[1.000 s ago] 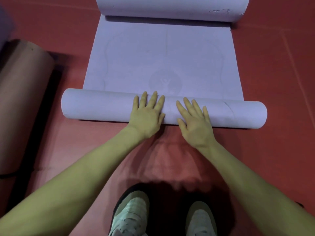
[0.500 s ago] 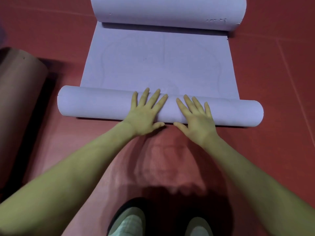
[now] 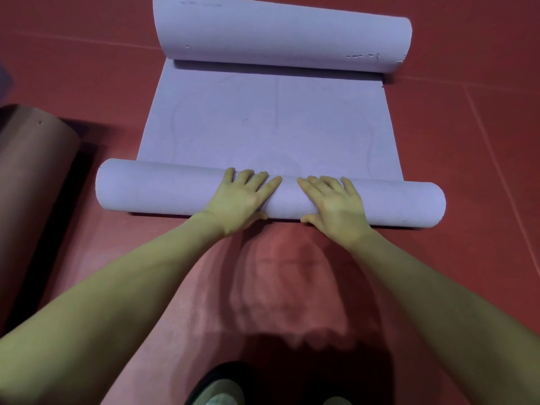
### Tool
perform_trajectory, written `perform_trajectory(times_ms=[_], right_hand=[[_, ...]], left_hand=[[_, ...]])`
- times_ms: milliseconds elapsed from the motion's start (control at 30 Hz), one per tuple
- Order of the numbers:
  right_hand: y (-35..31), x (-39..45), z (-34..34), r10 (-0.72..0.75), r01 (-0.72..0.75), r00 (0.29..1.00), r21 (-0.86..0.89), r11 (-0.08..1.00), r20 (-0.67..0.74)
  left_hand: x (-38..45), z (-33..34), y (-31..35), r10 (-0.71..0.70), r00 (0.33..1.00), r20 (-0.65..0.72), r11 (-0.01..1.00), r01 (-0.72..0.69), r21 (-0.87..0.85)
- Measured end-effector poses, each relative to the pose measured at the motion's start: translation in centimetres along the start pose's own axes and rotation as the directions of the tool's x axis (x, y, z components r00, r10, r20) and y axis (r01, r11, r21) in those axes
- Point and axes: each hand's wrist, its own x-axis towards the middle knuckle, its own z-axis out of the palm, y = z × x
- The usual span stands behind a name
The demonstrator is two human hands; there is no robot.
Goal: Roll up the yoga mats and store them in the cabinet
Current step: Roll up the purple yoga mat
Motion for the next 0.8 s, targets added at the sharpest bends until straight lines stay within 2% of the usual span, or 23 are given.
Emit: perform_trajectory(times_ms=[233, 567, 800], right_hand=[[-0.2, -2.8, -1.1, -0.029, 0.031, 0.997, 0.035, 0.999, -0.066], [-2.9, -10.2, -2.1, 0.029, -0.029, 1.000, 0.153, 0.988, 0.006], [-5.1, -12.9, -3.5, 0.075, -0.118, 0.971, 0.180, 0.977, 0.228]], left_hand=[[-2.4, 0.1, 1.6, 0.067, 0.989, -0.133, 0.995, -0.075, -0.060], [-8.2, 0.8, 6.5, 0.112, 0.989, -0.094, 0.989, -0.119, -0.084], [-11.4, 0.1, 8.1, 0.145, 0.985, -0.090, 0.975, -0.158, -0.154]])
